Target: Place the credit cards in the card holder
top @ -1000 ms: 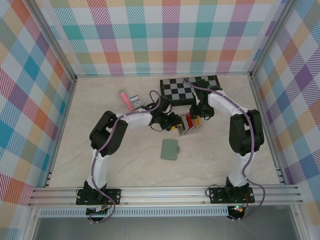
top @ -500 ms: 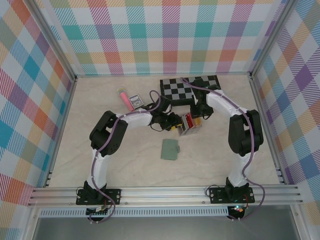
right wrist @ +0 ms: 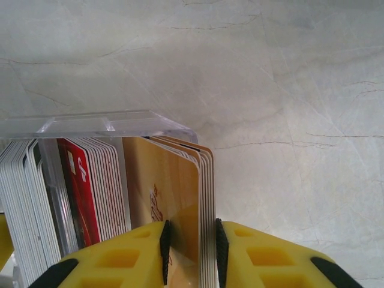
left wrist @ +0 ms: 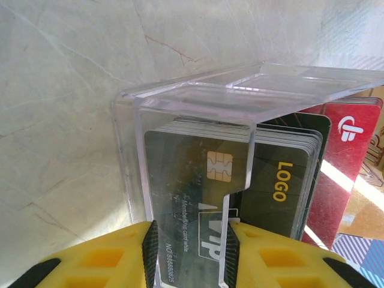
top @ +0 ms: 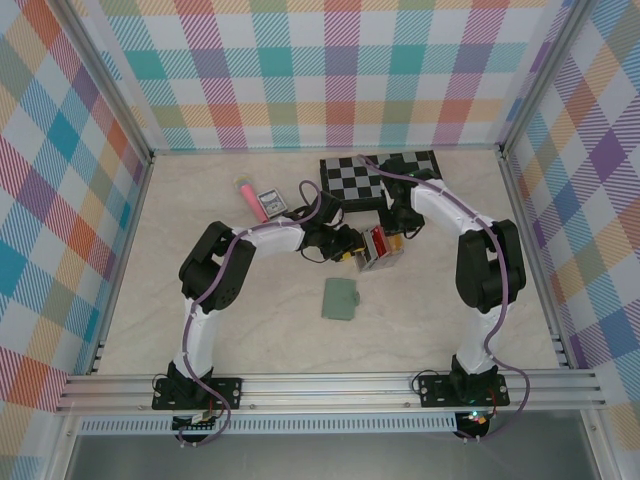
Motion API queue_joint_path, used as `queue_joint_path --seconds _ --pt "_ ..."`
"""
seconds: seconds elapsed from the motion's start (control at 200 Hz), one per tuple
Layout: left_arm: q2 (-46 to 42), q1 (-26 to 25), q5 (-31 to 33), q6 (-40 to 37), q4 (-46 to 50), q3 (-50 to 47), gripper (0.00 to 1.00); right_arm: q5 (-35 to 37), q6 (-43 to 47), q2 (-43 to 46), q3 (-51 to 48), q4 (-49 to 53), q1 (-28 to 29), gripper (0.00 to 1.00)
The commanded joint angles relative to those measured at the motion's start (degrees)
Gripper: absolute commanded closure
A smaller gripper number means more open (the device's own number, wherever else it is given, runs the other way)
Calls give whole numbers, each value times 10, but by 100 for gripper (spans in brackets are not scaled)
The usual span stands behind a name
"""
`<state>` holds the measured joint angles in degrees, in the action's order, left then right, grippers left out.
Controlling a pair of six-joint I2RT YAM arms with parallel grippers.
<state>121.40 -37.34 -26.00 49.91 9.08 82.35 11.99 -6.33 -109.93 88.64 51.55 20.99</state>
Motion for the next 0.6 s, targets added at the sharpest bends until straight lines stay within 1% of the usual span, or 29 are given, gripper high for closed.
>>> queue_joint_path --seconds 0.0,0.035,0.18,0.255,0.595 --pt "15 2 7 -7 43 -2 65 22 6 13 17 24 -3 76" --pt "16 2 7 -7 43 -2 65 23 6 13 17 25 -3 78" --pt "17 2 6 -7 43 -2 65 28 4 13 18 27 -3 80" --pt "17 2 6 -7 43 -2 65 28 6 14 19 29 -3 83" --pt "17 2 3 -8 45 0 65 41 2 13 22 34 -2 81"
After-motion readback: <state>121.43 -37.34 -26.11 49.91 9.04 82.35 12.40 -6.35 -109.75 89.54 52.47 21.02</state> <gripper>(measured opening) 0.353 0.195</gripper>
